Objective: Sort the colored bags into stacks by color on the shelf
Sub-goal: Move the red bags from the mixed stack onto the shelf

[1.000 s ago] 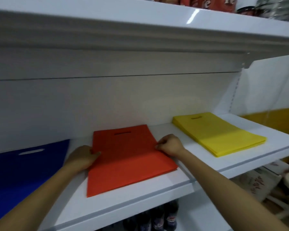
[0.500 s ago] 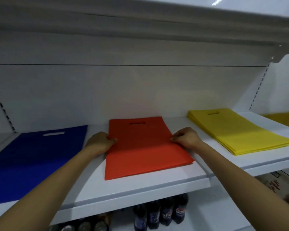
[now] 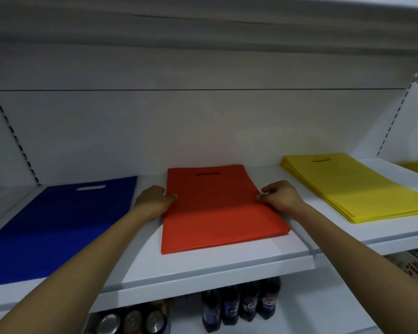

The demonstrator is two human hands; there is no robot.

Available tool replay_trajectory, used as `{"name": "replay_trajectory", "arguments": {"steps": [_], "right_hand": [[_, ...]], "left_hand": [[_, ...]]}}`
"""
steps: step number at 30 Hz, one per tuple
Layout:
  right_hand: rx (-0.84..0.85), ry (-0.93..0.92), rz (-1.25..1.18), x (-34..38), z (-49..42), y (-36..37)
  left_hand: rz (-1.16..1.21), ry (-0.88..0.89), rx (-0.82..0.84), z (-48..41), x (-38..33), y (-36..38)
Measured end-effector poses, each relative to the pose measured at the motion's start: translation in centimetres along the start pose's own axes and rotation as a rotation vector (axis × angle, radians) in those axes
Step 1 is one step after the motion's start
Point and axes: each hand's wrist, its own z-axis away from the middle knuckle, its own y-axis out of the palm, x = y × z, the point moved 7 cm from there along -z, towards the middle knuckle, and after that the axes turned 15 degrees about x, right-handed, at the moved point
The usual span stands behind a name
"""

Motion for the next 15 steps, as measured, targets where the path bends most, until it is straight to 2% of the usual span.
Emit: {"name": "replay_trajectory", "arguments": {"steps": [5, 10, 15], "right_hand": [[-0.026, 0.018, 0.062, 0.5, 0.2, 0.0], [-0.046, 0.06, 0.149, 0.8, 0.1, -0.2], [-0.05, -0.021, 0.243, 6.0, -0.3, 0.1]], "left_hand": [[0.054, -0.015, -0.012, -0.3, 0.1, -0.2], [-0.049, -0.017, 0.015, 0.3, -0.6, -0.3], [-0.142, 0.01, -0.07, 2.3, -0.5, -3.6]]}}
